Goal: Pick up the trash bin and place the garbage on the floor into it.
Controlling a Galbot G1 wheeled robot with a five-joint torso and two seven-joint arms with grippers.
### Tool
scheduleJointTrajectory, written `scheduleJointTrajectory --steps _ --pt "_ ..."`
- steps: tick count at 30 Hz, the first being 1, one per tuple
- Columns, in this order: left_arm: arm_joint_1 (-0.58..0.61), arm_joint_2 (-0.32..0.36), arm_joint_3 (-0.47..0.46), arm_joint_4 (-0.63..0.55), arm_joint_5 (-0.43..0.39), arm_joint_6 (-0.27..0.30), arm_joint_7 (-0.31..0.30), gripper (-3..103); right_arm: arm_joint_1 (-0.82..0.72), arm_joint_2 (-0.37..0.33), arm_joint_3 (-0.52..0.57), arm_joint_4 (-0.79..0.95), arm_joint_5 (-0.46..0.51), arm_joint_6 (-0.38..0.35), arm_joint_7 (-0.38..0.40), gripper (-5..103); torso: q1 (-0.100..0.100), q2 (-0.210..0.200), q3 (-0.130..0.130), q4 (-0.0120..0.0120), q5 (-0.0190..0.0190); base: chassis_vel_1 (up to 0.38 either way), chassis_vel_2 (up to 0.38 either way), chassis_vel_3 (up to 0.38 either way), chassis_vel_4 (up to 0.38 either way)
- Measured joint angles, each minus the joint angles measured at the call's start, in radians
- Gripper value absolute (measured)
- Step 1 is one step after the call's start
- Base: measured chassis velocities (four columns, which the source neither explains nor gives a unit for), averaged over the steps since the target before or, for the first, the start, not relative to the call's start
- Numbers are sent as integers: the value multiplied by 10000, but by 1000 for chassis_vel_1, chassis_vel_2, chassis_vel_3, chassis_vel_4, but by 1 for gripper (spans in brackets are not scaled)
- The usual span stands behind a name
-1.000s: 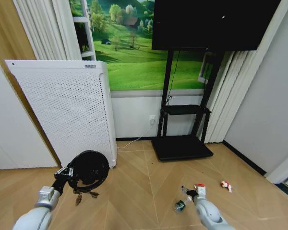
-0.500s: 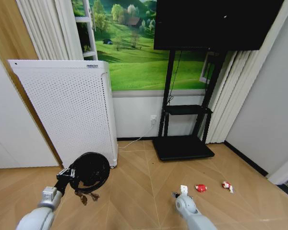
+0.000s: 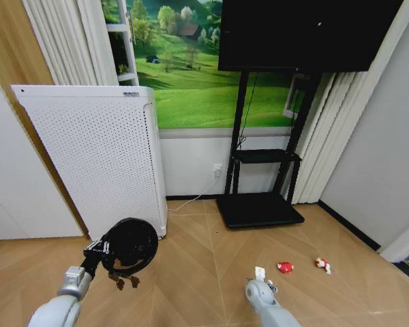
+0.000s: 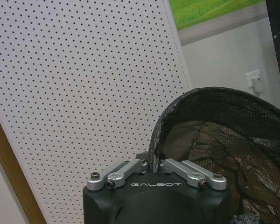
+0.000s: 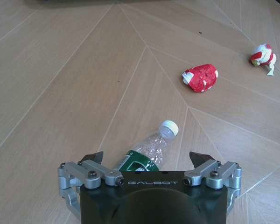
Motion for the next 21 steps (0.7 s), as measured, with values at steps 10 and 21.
scheduleJointTrajectory --steps 10,21 --pt "-12 -26 54 67 42 -40 -1 4 213 181 20 -442 171 102 161 100 0 0 0 -1 0 0 0 0 0" --pt "-23 -39 101 158 130 -73 0 4 455 419 -7 -1151 271 241 60 100 0 0 0 0 0 0 0 0 0"
